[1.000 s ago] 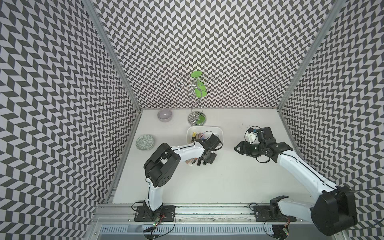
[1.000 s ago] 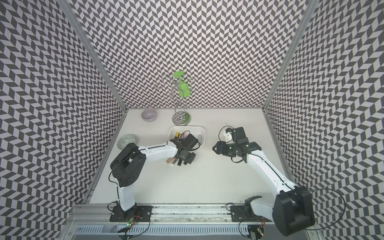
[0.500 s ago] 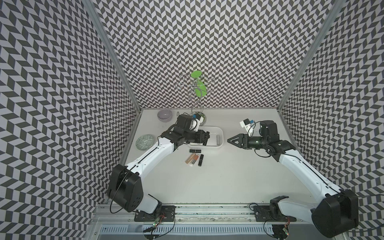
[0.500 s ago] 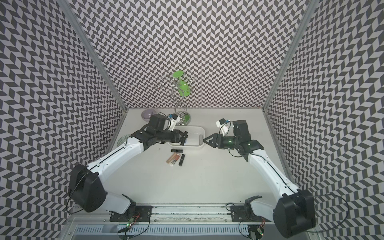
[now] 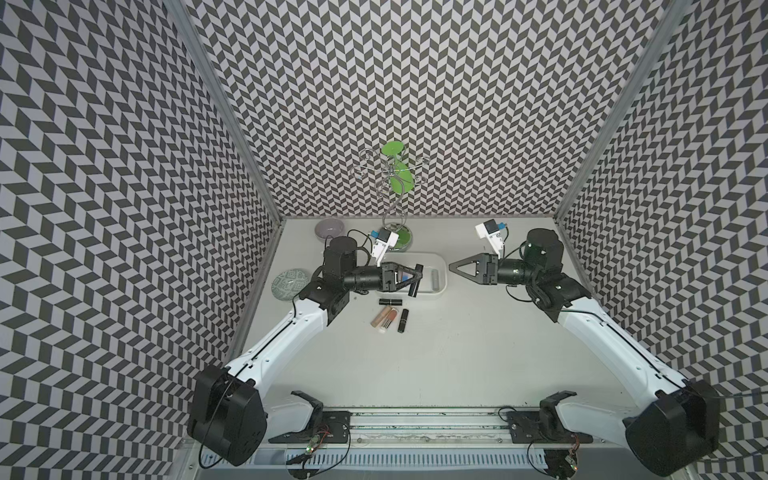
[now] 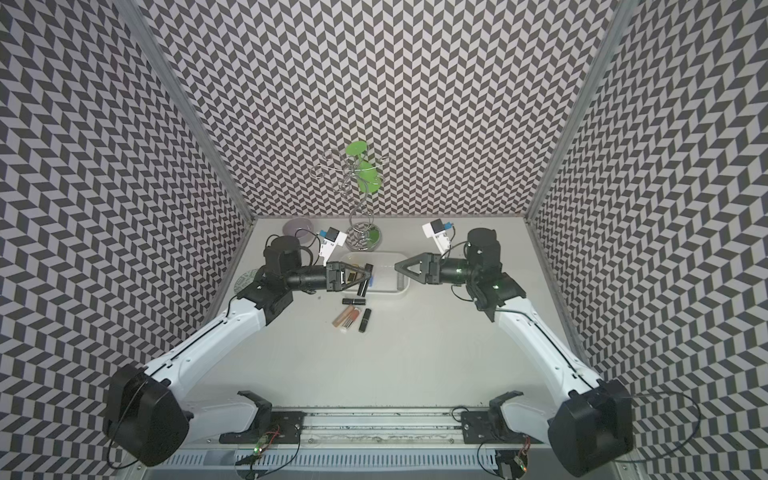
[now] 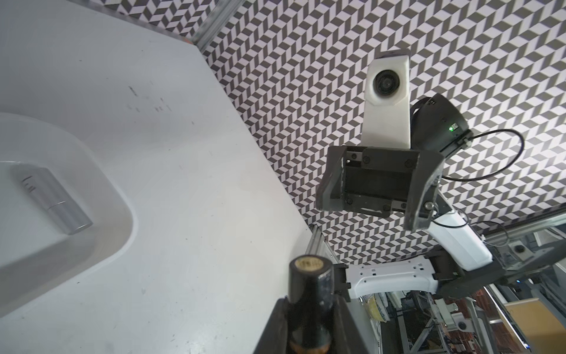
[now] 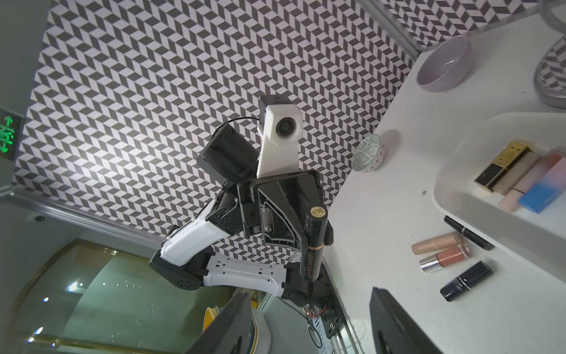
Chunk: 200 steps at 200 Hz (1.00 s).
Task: Put the lipstick into the storage box
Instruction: Pick up the lipstick at the center of the board.
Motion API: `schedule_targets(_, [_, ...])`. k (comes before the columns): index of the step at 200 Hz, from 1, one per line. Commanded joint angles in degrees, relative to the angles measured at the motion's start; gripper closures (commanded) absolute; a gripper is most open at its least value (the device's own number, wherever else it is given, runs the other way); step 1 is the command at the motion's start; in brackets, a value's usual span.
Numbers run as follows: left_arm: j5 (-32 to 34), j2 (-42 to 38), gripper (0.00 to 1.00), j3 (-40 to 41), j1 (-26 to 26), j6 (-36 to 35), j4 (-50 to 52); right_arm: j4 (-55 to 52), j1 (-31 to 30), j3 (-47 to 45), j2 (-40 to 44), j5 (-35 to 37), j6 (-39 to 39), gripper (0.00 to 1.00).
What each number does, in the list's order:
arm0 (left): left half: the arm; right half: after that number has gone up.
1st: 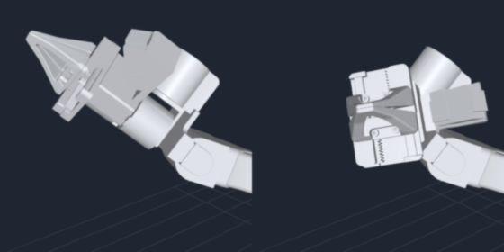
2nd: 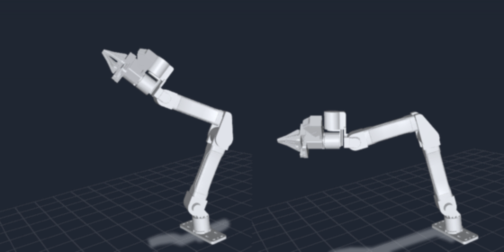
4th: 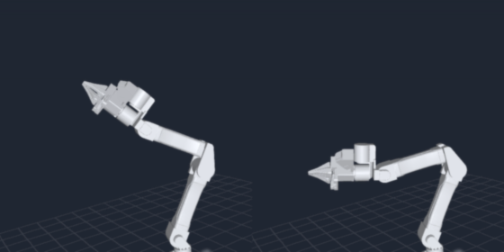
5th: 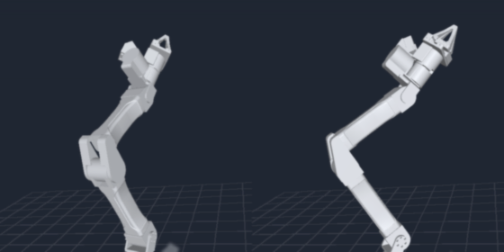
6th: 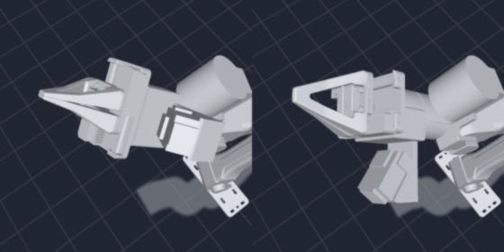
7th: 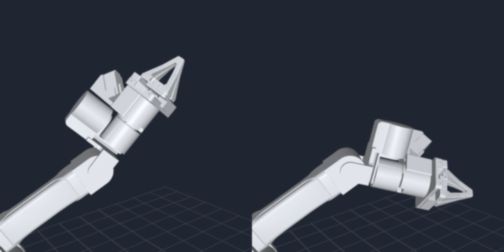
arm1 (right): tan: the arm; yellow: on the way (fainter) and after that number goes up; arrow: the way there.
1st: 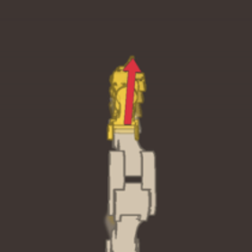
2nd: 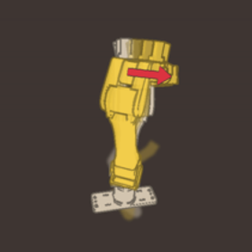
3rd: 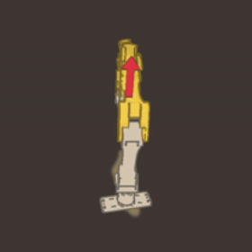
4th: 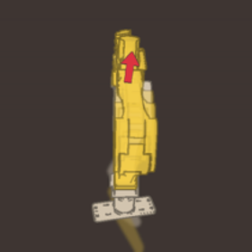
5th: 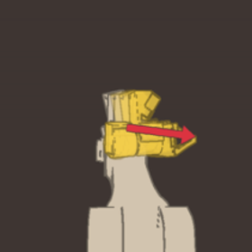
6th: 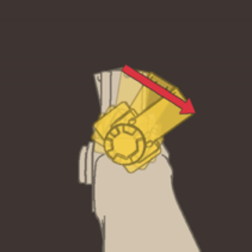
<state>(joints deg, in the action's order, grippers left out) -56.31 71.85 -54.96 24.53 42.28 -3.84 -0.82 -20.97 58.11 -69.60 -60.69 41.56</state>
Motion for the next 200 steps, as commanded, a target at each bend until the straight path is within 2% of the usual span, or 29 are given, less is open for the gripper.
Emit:
schedule_targets(1, [-3.28,-0.84,0.78,1.33,-0.53,5.22,-8.16,4.30,-4.25,0.98,-0.19,-1.63,1.04,0.35])
schedule_targets(31, [-4.43,0.20,0.79,1.05,-0.70,9.75,-14.11,4.82,-9.49,0.44,-0.28,-0.31,1.33,0.35])
schedule_targets(96, [-4.33,0.23,0.80,1.23,-0.62,11.56,-16.02,5.97,-13.66,0.25,-1.96,3.02,2.03,0.38])
schedule_targets(149, [-3.63,-0.75,0.80,1.93,-0.59,11.63,-15.74,6.68,-15.25,1.66,-4.31,4.41,1.73,0.41])
schedule_targets(200, [-2.82,-0.75,0.80,1.89,-0.54,11.18,-15.15,8.55,-15.24,3.31,-5.47,6.76,2.54,0.50])
